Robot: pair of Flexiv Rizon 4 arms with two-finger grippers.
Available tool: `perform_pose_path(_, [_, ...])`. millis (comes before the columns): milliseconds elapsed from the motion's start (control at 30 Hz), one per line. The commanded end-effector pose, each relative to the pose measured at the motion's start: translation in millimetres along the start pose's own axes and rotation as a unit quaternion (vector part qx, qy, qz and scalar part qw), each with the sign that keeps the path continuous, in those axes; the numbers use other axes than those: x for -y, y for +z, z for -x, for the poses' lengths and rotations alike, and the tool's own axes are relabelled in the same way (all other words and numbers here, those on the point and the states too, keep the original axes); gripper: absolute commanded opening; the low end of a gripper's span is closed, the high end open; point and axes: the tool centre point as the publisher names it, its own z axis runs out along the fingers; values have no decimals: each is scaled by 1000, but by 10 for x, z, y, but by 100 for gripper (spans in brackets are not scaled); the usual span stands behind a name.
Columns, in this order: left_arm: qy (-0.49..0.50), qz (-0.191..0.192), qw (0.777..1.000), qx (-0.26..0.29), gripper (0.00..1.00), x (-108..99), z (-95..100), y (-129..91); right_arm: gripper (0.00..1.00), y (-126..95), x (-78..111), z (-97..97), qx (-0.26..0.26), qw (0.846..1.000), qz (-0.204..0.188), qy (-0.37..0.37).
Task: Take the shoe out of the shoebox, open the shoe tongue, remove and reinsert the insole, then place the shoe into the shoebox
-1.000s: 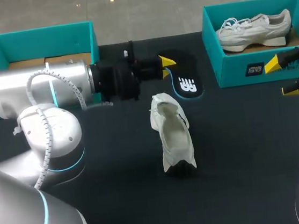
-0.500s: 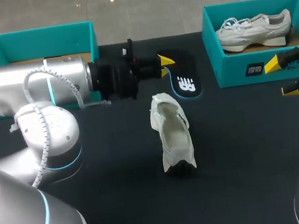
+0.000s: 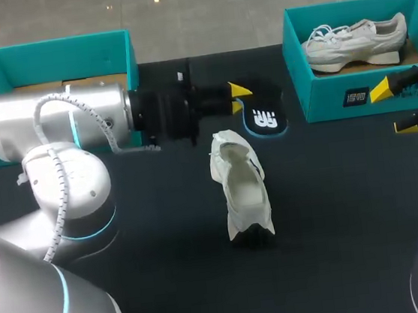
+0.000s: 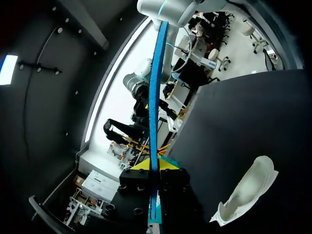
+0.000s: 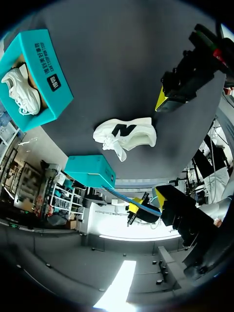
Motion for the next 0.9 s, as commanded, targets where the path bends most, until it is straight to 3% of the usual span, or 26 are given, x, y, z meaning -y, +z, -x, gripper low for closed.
perform_pose_path(33, [-34, -34, 999, -8, 0, 231, -125, -105, 100, 2, 8, 5, 1, 1000, 0, 0])
perform_pose_path(267, [-107, -75, 991, -42, 0, 461, -427, -291, 100, 2, 8, 5, 1, 1000, 0, 0])
perform_pose_path(467, [-113, -72, 984, -113, 0, 493, -614, -439, 100, 2, 8, 5, 1, 1000, 0, 0])
perform_pose_path(900, [-113, -72, 984, -113, 0, 493, -614, -439, 100, 2, 8, 5, 1, 1000, 0, 0])
